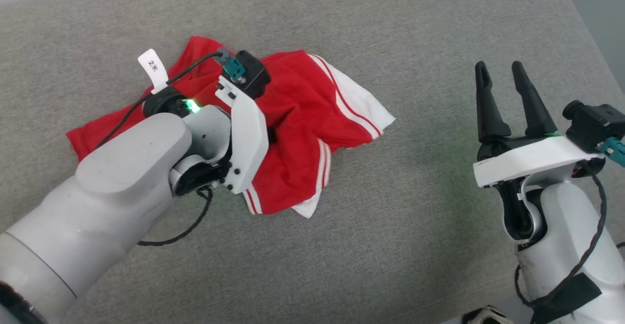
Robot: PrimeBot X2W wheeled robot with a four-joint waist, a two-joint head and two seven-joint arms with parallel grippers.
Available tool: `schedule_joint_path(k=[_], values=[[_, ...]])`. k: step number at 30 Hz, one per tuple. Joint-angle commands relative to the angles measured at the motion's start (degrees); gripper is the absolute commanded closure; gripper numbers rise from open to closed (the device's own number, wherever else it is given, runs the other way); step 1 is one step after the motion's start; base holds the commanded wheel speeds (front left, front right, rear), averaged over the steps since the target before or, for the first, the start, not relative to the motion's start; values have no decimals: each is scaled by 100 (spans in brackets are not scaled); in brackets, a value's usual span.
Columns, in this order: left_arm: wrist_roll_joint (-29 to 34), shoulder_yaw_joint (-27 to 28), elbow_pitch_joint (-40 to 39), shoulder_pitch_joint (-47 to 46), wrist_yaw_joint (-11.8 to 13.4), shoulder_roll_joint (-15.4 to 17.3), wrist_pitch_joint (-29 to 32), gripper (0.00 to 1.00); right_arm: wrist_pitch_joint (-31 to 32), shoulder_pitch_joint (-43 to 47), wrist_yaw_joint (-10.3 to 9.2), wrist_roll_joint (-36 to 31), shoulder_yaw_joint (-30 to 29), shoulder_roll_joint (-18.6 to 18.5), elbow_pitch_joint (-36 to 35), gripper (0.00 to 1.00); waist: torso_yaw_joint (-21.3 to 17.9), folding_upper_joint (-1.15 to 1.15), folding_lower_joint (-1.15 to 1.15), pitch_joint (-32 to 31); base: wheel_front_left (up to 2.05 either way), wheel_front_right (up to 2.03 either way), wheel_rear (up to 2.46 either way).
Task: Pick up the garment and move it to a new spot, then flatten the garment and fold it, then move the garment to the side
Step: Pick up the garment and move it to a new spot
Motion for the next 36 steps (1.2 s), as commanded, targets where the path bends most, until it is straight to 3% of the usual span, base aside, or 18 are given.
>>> schedule_joint_path(k=[1,10,13,14,15,24,36], values=[[167,-85,116,-68,9,21,60,100,-29,53,-2,27,-1,37,-7,0,-40,0,0,13,0,0,0],[647,-342,807,167,26,-118,151,99,-29,55,-1,41,54,111,5,0,-183,0,0,86,0,0,0],[611,-366,946,249,31,-203,0,58,-29,51,-1,51,59,38,13,0,-159,0,0,80,0,0,0],[637,-368,955,241,31,-224,-102,11,-29,59,-2,41,64,1,20,0,-130,0,0,66,0,0,0],[645,-365,972,218,31,-245,-225,0,-29,70,-2,27,76,-36,30,0,-90,0,0,44,0,0,0],[203,-140,651,231,13,-296,-1653,0,-29,205,-2,-69,402,-633,200,0,593,0,0,-389,0,0,0],[-125,364,998,1666,221,-507,-3894,0,-29,369,-2,102,964,-1579,687,0,1757,0,0,-992,0,0,0]])
